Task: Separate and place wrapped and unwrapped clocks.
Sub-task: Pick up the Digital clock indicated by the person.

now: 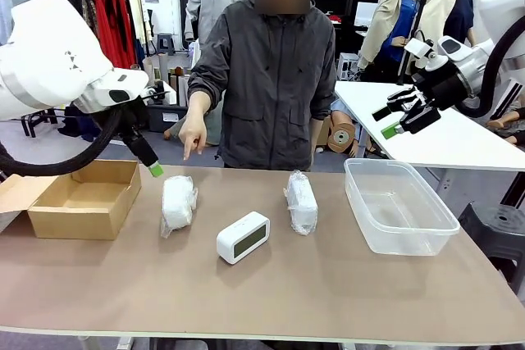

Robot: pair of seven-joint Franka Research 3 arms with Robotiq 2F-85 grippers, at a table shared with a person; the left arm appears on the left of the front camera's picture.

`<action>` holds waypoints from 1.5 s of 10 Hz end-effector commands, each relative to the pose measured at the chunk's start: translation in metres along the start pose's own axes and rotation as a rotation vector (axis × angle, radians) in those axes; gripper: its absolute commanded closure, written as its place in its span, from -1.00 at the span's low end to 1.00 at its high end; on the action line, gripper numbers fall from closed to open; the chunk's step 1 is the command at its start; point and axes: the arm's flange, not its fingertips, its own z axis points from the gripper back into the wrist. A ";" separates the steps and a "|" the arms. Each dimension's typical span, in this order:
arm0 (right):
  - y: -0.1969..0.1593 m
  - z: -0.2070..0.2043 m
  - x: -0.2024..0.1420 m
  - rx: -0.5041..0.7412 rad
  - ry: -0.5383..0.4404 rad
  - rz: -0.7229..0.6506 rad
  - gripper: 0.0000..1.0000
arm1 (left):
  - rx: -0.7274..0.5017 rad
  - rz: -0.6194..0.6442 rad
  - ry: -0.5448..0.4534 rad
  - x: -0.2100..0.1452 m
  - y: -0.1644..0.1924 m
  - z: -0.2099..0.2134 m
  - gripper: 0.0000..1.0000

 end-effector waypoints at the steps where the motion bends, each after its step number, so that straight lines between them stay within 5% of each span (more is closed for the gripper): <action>1: 0.001 0.001 0.001 -0.004 0.000 0.003 -1.00 | 0.046 0.166 0.055 0.013 0.004 0.001 -1.00; 2: 0.001 0.001 0.001 -0.004 0.000 0.003 -1.00 | 0.137 0.344 0.141 0.023 0.012 -0.002 -1.00; 6: 0.001 0.001 0.001 -0.004 0.000 0.003 -1.00 | 0.342 0.780 0.099 0.062 0.028 -0.045 -1.00; 8: 0.001 0.001 0.001 -0.004 0.000 0.003 -1.00 | 0.252 0.846 0.111 0.071 0.032 -0.065 -1.00; 11: 0.001 0.001 0.001 -0.004 0.000 0.003 -1.00 | 0.351 1.003 0.137 0.078 0.034 -0.098 -1.00; 15: 0.001 0.001 0.001 -0.004 0.000 0.003 -1.00 | 0.318 0.981 0.138 0.070 0.035 -0.104 -1.00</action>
